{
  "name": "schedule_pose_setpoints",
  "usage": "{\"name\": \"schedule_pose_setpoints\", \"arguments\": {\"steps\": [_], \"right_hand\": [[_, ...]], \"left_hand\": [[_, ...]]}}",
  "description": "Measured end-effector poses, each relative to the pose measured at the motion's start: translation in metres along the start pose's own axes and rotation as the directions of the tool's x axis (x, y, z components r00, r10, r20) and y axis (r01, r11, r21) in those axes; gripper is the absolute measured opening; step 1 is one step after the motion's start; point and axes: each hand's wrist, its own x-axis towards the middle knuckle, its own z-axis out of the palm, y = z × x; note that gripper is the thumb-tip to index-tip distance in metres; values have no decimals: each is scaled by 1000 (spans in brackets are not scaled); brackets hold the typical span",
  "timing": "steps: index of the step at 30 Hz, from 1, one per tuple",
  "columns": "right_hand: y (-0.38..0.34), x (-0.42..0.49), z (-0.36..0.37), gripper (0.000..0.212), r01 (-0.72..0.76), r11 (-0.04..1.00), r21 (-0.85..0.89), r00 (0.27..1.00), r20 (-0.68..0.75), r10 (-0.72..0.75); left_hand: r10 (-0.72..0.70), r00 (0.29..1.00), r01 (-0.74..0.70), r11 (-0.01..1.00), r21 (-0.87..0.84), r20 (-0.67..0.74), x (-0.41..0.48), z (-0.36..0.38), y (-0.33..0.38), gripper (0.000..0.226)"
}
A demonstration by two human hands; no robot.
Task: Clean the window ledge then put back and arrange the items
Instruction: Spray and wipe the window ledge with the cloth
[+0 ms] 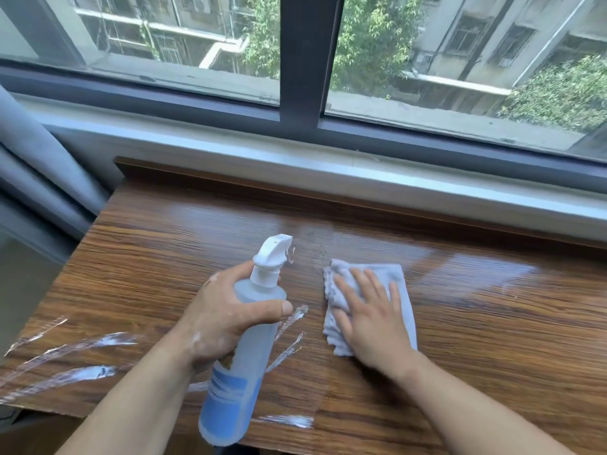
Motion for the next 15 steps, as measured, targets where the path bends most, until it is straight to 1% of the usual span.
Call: {"name": "schedule_pose_setpoints", "arguments": {"steps": [3, 5, 8, 10, 13, 14, 15], "right_hand": [[-12, 68, -17, 61, -115, 992, 58, 993, 32, 113], [-31, 104, -23, 59, -112, 992, 61, 993, 42, 109], [-63, 127, -25, 60, -11, 999, 50, 998, 55, 8], [-72, 123, -25, 61, 107, 993, 48, 990, 86, -111], [-60, 92, -25, 66, 325, 942, 88, 935, 120, -334], [-49, 78, -22, 65, 362, 928, 93, 920, 123, -371], [-37, 68, -21, 64, 370, 925, 90, 917, 127, -379]], "left_hand": [[-45, 999, 45, 999, 3, 20, -2, -20, -5, 48], [-62, 997, 62, 998, -1, 39, -6, -31, -9, 48], [-85, 995, 87, 996, -24, 56, -10, -46, -15, 45], [-95, 993, 97, 995, -27, 73, -12, -50, -20, 44], [-109, 989, 113, 993, -32, 101, -14, -54, -25, 44], [-109, 988, 114, 993, -37, 110, -14, -55, -26, 45], [-108, 987, 113, 993, -35, 120, -14, -56, -26, 46]]}}
